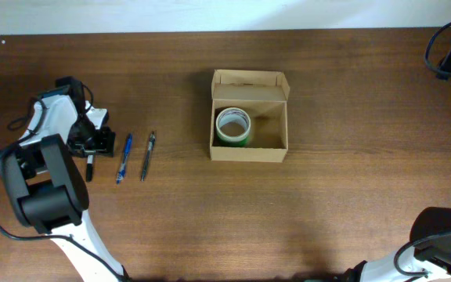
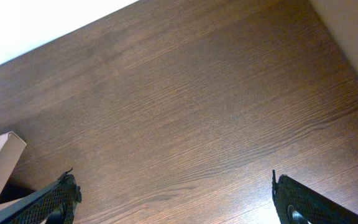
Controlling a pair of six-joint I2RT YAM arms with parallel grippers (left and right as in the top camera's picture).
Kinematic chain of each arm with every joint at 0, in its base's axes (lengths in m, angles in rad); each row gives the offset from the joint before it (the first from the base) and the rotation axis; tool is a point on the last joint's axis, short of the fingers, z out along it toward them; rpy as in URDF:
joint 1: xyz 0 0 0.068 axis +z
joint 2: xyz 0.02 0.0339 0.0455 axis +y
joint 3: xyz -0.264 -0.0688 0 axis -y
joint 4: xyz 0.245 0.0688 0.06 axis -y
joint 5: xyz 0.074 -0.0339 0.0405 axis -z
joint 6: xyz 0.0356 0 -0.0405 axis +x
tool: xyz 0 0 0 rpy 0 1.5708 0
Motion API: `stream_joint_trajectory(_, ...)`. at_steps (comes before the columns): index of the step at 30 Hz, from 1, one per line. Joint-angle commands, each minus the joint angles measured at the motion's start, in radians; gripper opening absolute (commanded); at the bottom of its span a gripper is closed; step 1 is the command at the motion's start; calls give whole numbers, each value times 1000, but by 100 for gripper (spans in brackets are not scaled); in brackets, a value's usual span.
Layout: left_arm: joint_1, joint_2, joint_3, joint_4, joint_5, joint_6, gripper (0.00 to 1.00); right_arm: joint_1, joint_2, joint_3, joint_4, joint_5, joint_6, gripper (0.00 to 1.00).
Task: Pack container
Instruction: 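Lower the left gripper onto the black marker and grasp it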
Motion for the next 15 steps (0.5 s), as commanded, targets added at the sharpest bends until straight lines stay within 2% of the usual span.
stream_joint_trajectory(1, 40, 11, 6, 4, 49, 15, 69, 0, 9, 7, -1, -9, 12, 99)
stream_joint_trajectory(8, 87, 26, 6, 5, 69, 15, 69, 0, 9, 7, -1, -9, 13, 99)
stream_joint_trajectory(15, 60, 60, 6, -1, 70, 25, 65, 0, 9, 7, -1, -9, 13, 99)
